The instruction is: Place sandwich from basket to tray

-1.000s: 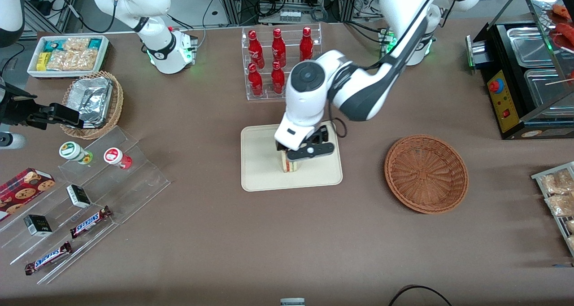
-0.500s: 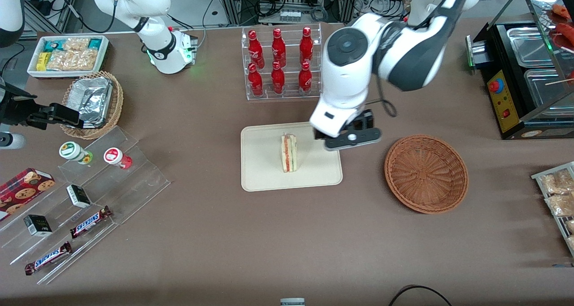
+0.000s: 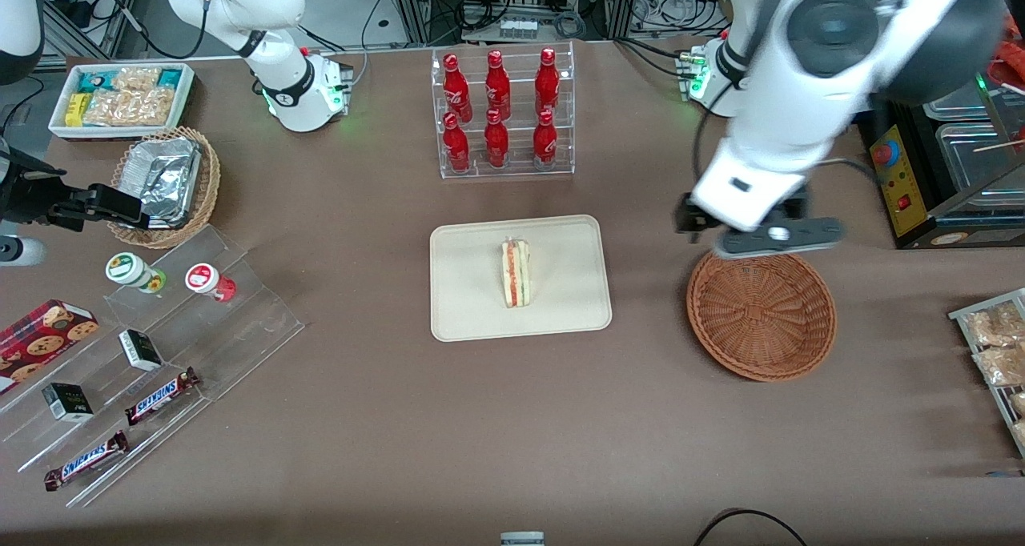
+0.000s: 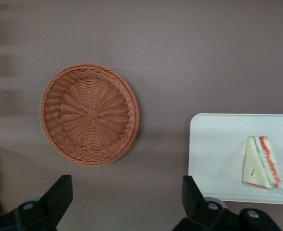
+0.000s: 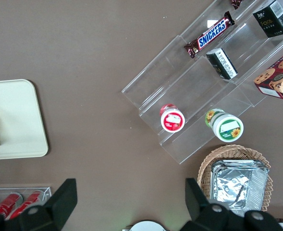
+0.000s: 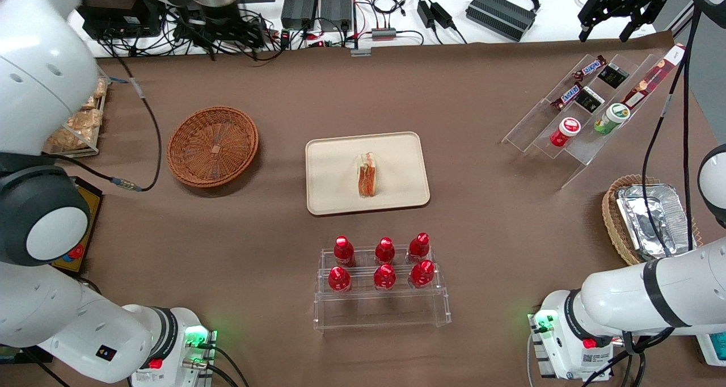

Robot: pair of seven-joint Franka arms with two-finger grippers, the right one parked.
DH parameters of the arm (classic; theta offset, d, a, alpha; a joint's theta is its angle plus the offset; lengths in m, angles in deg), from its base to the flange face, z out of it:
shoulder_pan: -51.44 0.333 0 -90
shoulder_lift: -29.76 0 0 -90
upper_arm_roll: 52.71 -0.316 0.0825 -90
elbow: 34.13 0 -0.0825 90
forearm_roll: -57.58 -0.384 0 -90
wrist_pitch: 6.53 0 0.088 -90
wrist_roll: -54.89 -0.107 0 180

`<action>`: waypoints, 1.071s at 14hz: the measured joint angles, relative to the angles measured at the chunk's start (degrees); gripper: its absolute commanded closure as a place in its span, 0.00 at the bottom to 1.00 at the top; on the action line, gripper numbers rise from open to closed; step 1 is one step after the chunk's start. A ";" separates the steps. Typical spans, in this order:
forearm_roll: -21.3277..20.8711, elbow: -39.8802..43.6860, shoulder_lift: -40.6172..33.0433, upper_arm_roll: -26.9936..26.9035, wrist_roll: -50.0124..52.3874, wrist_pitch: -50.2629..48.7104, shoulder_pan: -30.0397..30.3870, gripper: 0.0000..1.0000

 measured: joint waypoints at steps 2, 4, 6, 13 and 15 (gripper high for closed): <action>1.31 -0.29 -0.67 0.07 -4.65 -0.16 5.51 0.00; 1.56 -0.39 -1.21 0.55 -8.90 -1.46 10.63 0.00; 1.70 -0.74 -2.35 0.84 -13.40 -2.30 15.14 0.00; 3.74 -7.57 -10.47 1.78 -25.83 -2.85 25.05 0.00; 3.77 -7.92 -11.19 1.78 -26.12 -2.99 25.58 0.00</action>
